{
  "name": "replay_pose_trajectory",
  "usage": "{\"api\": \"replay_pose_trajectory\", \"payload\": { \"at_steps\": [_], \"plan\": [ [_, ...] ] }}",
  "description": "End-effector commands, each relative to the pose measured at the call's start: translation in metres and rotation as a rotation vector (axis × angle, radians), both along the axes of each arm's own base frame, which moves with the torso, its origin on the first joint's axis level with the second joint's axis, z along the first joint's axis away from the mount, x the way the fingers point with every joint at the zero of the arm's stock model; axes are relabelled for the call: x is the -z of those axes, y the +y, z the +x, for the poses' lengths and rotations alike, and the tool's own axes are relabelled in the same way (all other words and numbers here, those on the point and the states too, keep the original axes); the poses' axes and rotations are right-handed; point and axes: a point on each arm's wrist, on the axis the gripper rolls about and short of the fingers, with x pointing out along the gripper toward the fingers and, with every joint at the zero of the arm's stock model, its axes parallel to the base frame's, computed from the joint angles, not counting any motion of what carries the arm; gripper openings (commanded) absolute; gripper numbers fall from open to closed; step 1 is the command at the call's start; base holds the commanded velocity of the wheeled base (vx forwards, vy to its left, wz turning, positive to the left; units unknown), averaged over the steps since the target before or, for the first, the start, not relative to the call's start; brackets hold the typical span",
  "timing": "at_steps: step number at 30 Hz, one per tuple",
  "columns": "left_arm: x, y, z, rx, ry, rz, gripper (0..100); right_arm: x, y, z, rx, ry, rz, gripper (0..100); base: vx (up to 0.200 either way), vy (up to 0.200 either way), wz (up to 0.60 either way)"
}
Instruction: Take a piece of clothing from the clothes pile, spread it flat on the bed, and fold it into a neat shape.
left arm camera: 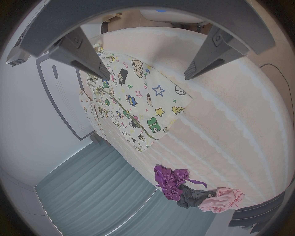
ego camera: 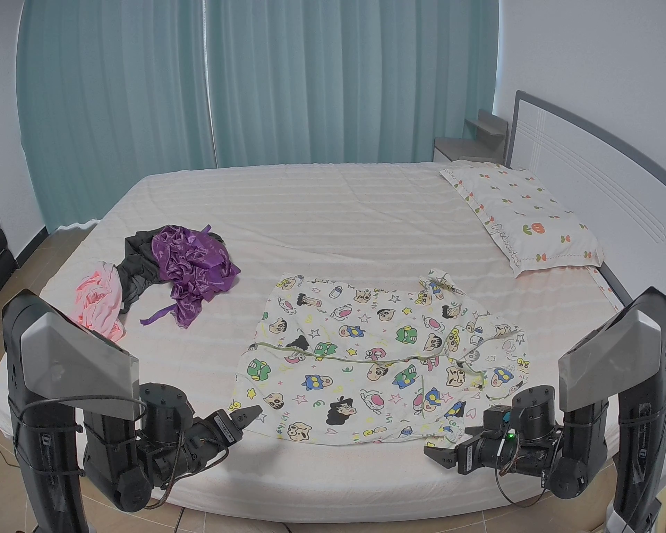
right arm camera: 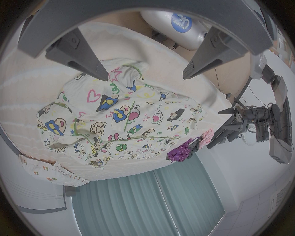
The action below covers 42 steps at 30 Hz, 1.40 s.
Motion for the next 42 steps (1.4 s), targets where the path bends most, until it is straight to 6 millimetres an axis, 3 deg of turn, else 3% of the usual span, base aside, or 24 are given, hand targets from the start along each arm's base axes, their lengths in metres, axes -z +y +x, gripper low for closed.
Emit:
{"api": "replay_pose_trajectory", "payload": {
  "at_steps": [1,8,15,22,42],
  "plan": [
    [-0.001,0.000,0.001,0.000,-0.014,-0.006,100,0.005,0.002,0.004,-0.001,-0.008,0.003,0,0.000,0.000,0.00],
    [-0.001,0.000,0.001,0.000,-0.014,-0.006,100,0.009,-0.006,0.013,0.025,0.008,-0.033,0,0.000,0.000,0.00],
    [-0.001,0.000,0.001,-0.001,-0.015,-0.006,100,0.003,-0.015,0.006,0.056,-0.003,-0.065,0,0.000,0.000,0.00],
    [-0.001,0.000,0.001,-0.001,-0.015,-0.006,100,-0.018,-0.020,-0.009,0.053,-0.043,-0.046,0,0.000,0.000,0.00],
    [-0.001,0.000,0.001,-0.003,-0.015,-0.005,100,-0.080,-0.014,-0.022,-0.023,-0.140,-0.049,0,0.000,0.000,0.00]
  ]
}}
